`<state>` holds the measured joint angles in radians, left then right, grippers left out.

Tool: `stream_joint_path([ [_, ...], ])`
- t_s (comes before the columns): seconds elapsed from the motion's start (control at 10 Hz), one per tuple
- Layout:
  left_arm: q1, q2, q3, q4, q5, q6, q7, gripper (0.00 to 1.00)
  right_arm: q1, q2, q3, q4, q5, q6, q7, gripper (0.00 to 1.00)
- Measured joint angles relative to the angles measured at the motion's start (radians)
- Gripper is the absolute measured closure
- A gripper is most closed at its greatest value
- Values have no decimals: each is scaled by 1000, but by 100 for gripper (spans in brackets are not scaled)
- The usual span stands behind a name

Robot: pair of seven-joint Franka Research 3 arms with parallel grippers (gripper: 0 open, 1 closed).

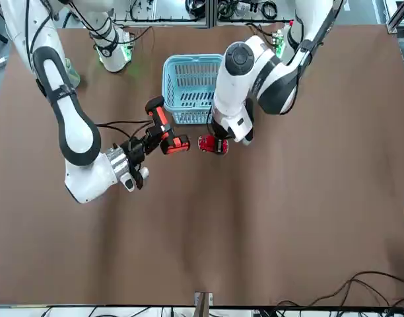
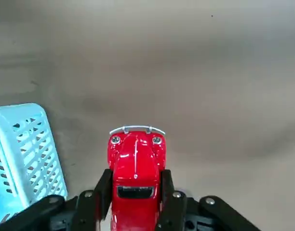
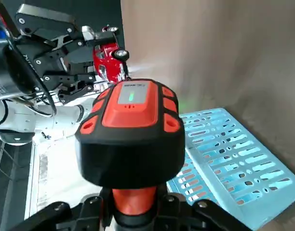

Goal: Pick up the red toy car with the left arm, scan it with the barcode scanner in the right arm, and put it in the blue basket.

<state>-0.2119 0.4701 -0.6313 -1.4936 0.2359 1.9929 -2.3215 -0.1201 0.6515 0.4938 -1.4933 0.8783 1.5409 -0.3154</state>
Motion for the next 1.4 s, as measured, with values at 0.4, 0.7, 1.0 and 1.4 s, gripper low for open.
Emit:
stream_joint_path([
  [0.4, 4, -24, -59, -83, -13, -23, -30, 56, -24, -46, -12, 123, -260, 12, 205, 63],
  [0.7, 4, -110, -118, -216, -73, -21, -88, 56, -79, -123, -23, 138, -546, 11, 313, 63],
  [1.0, 5, -188, -183, -329, -116, 36, -141, 56, -153, -143, -47, 135, -849, 79, 389, 63],
  [1.4, 2, -210, -244, -466, -118, 177, -201, 56, -270, -137, -68, 80, -969, 262, 390, 63],
])
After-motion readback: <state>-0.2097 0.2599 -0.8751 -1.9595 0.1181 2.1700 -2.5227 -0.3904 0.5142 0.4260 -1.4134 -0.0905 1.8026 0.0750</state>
